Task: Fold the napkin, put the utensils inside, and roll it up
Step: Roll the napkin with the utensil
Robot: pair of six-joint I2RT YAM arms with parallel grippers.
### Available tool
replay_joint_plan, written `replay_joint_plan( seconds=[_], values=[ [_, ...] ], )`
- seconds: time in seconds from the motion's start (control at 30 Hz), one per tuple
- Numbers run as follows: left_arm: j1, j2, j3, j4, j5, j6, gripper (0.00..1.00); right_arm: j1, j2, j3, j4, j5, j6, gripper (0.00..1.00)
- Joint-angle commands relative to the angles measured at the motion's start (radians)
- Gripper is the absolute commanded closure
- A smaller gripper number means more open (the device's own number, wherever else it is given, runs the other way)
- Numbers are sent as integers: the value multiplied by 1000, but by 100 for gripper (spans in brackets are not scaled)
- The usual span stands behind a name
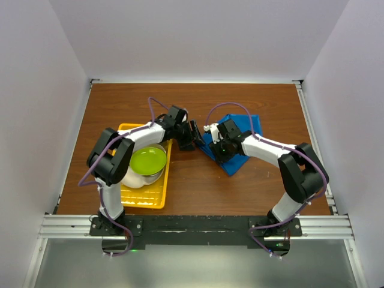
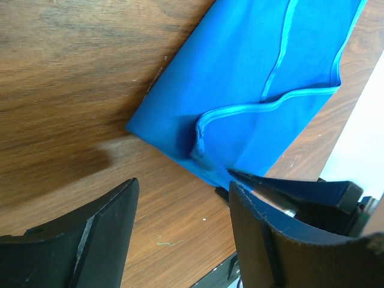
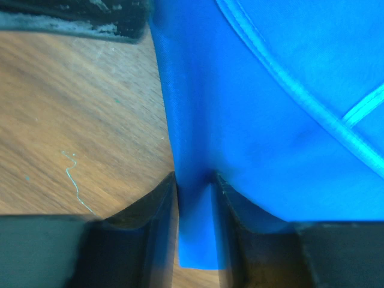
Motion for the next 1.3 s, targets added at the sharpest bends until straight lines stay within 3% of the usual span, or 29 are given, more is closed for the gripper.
replay_joint_plan(
  seconds=[0.0, 0.17, 0.4, 0.9, 1.03, 1.07, 1.17, 1.27],
  values=[
    [5, -22, 15, 6, 4, 21, 34, 7, -22, 27, -55, 81, -9, 50],
    [6, -46, 6, -19, 10, 43, 37, 32, -78, -1, -71, 143, -14, 39],
    [21, -56, -3, -34, 36, 52, 41, 76, -102, -15, -22, 302, -20, 38],
    [64, -74, -18, -50, 53, 81, 40, 69, 94, 65, 32, 190, -26, 39],
    [78, -72, -20, -48, 64, 92, 37, 55, 116, 44, 29, 187, -12, 51],
    [81, -72, -20, -50, 64, 93, 37, 50, 120, 50, 19, 181, -18, 61],
    [92, -62, -12, -47, 78, 93, 36, 50, 134, 58, -3, 178, -21, 77],
    [95, -42, 7, -41, 92, 86, 36, 49, 143, 67, -3, 154, -20, 87]
  ],
)
